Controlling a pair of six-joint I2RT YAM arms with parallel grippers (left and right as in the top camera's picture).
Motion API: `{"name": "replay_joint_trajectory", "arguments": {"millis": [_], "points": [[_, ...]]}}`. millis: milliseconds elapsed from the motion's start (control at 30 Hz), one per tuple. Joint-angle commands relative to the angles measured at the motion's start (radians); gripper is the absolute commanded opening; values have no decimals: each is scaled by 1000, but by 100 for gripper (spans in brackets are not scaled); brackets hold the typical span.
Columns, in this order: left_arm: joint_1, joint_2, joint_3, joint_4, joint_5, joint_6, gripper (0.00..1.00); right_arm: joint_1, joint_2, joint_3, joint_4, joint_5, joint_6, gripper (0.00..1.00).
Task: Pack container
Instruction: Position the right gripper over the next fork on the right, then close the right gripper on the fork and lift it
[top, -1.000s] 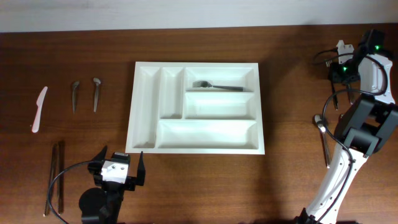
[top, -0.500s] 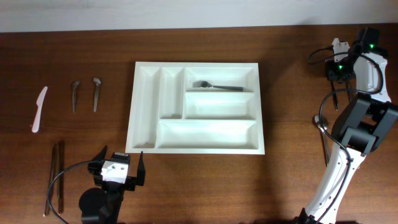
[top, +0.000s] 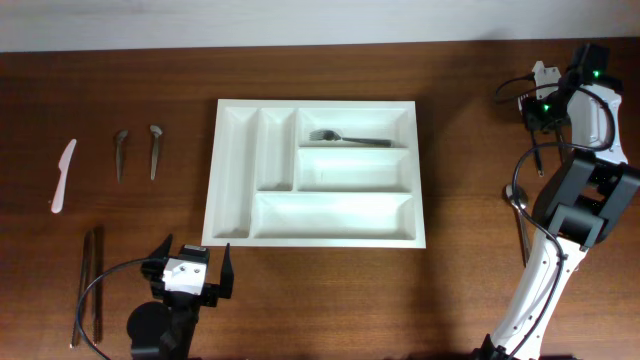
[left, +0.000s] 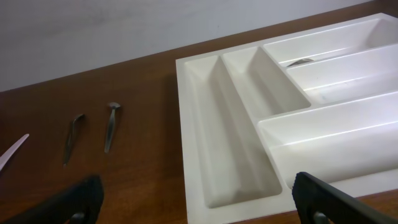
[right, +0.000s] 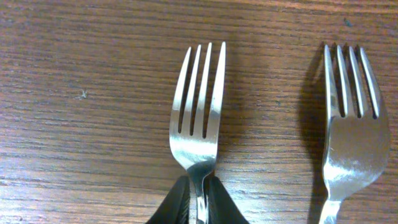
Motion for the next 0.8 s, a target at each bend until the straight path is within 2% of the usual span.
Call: {"name": "replay_joint_trajectory", "arguments": {"millis": [0,67,367,767], "points": [[5,-8,-4,-1,-7,13,99,9,67,-13,-5,21,4,8],[5,-8,-4,-1,-7,13,99,10,66,-13,-7,21,9,4],[5,-8,-4,-1,-7,13,99,11,66,40,-39,21,12,4],[5,-8,-4,-1,-7,13,99,63,66,284,-176,21,10,4]]}}
